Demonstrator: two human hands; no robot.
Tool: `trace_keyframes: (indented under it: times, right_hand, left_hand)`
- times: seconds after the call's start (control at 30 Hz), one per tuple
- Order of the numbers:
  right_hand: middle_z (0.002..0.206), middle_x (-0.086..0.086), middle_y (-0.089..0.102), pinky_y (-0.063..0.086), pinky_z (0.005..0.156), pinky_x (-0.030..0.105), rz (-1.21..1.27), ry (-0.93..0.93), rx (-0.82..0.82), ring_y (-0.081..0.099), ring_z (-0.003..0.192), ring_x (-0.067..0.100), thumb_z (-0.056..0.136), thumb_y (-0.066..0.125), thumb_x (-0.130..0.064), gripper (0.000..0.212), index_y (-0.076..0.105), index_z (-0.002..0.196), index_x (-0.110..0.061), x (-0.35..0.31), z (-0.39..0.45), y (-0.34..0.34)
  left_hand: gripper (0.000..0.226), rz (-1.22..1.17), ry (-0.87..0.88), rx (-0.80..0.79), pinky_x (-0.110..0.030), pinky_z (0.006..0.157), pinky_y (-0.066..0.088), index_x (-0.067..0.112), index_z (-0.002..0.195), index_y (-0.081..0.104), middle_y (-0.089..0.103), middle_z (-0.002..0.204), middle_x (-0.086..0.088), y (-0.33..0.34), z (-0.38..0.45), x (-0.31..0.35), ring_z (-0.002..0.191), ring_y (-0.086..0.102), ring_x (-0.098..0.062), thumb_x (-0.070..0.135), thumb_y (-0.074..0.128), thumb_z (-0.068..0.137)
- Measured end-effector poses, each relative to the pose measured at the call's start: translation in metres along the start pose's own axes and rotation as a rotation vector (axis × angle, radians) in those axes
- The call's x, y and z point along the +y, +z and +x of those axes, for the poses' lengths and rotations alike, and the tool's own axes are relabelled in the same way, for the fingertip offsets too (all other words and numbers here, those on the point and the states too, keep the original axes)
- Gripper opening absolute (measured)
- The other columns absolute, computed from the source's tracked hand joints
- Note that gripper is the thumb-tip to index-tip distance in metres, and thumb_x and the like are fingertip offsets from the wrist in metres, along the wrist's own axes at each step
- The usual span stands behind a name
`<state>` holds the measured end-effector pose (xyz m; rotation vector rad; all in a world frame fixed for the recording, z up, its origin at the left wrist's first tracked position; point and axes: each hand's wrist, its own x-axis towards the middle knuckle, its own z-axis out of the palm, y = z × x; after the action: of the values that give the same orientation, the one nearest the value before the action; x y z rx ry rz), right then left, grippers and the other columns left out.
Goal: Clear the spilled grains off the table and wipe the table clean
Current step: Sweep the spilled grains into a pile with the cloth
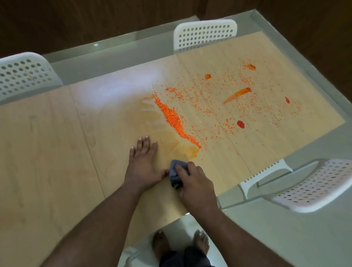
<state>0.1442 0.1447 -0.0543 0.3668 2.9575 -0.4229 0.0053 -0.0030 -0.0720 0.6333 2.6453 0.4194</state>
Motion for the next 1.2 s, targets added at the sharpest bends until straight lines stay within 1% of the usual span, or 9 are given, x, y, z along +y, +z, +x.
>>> trace_keyframes:
  times: [0.13, 0.23, 0.33, 0.47, 0.57, 0.67, 0.8, 1.0, 1.2]
  right_hand:
    - [0.138, 0.005, 0.051, 0.055, 0.079, 0.041, 0.020, 0.093, -0.027, 0.052, 0.119, 0.030, 0.085, 0.062, -0.021, 0.062, 0.054, 0.147, -0.026, 0.020, 0.036, -0.015]
    - [0.137, 0.005, 0.049, 0.054, 0.085, 0.042, 0.032, 0.129, 0.003, 0.049, 0.122, 0.031, 0.088, 0.059, -0.017, 0.060, 0.052, 0.147, -0.028, 0.042, 0.073, -0.033]
    - [0.134, 0.005, 0.048, 0.053, 0.083, 0.041, 0.026, 0.145, 0.019, 0.047, 0.123, 0.030, 0.092, 0.057, -0.013, 0.059, 0.050, 0.148, -0.029, 0.057, 0.095, -0.050]
    - [0.131, 0.004, 0.050, 0.055, 0.074, 0.040, 0.024, 0.034, 0.083, 0.048, 0.118, 0.028, 0.088, 0.062, -0.015, 0.060, 0.052, 0.146, -0.027, 0.061, 0.080, -0.059]
    - [0.122, 0.005, 0.056, 0.052, 0.062, 0.037, -0.003, -0.058, 0.117, 0.054, 0.104, 0.028, 0.077, 0.071, -0.019, 0.058, 0.061, 0.134, -0.025, 0.066, 0.045, -0.047]
    - [0.115, 0.005, 0.058, 0.046, 0.058, 0.033, -0.070, -0.094, 0.102, 0.056, 0.095, 0.028, 0.064, 0.080, -0.019, 0.057, 0.067, 0.120, -0.024, 0.083, 0.019, -0.029]
    - [0.122, 0.007, 0.061, 0.050, 0.059, 0.035, -0.077, -0.038, 0.102, 0.059, 0.102, 0.031, 0.070, 0.079, -0.015, 0.055, 0.068, 0.124, -0.022, 0.109, 0.035, -0.029]
    - [0.134, 0.008, 0.052, 0.049, 0.078, 0.040, -0.028, 0.014, 0.084, 0.050, 0.117, 0.031, 0.093, 0.060, -0.015, 0.048, 0.058, 0.140, -0.025, 0.134, 0.113, -0.059]
    - [0.130, 0.009, 0.052, 0.050, 0.074, 0.040, 0.025, -0.068, 0.146, 0.049, 0.116, 0.030, 0.086, 0.064, -0.009, 0.057, 0.058, 0.142, -0.023, 0.128, 0.116, -0.074]
  left_hand:
    - [0.114, 0.055, -0.047, 0.017, -0.053, 0.130, -0.006, 0.023, 0.169, 0.006, -0.015, 0.175, -0.009, 0.009, 0.002, 0.011, 0.161, -0.019, -0.027, 0.076, 0.062, 0.084]
    - [0.114, 0.069, -0.075, 0.006, -0.056, 0.129, -0.009, 0.025, 0.169, 0.006, -0.018, 0.175, -0.010, 0.010, 0.004, 0.019, 0.160, -0.022, -0.029, 0.076, 0.063, 0.084]
    - [0.113, 0.069, -0.107, -0.004, -0.057, 0.128, -0.009, 0.026, 0.169, 0.005, -0.019, 0.174, -0.010, 0.011, 0.005, 0.026, 0.159, -0.023, -0.030, 0.075, 0.063, 0.085]
    - [0.113, 0.043, -0.102, 0.015, -0.054, 0.130, -0.006, 0.022, 0.169, 0.006, -0.018, 0.175, -0.009, 0.015, 0.007, 0.040, 0.160, -0.021, -0.028, 0.070, 0.066, 0.086]
    - [0.117, 0.004, -0.097, 0.017, -0.051, 0.131, -0.004, 0.015, 0.169, 0.005, -0.017, 0.175, -0.010, 0.020, 0.013, 0.057, 0.161, -0.019, -0.026, 0.068, 0.068, 0.086]
    - [0.123, -0.029, -0.161, 0.038, -0.054, 0.130, -0.003, 0.010, 0.168, 0.002, -0.014, 0.175, -0.012, 0.024, 0.022, 0.072, 0.161, -0.015, -0.029, 0.070, 0.069, 0.084]
    - [0.139, -0.017, -0.245, 0.025, -0.057, 0.128, -0.005, 0.007, 0.166, -0.009, -0.018, 0.174, -0.015, 0.027, 0.032, 0.085, 0.161, -0.018, -0.032, 0.080, 0.069, 0.078]
    - [0.145, -0.032, -0.285, -0.008, -0.059, 0.129, -0.005, 0.010, 0.166, -0.013, -0.022, 0.173, -0.011, 0.026, 0.038, 0.089, 0.159, -0.022, -0.030, 0.079, 0.075, 0.073]
    - [0.144, -0.072, -0.281, 0.027, -0.056, 0.129, -0.007, 0.014, 0.167, -0.009, -0.021, 0.174, -0.007, 0.026, 0.034, 0.088, 0.160, -0.022, -0.026, 0.079, 0.076, 0.072]
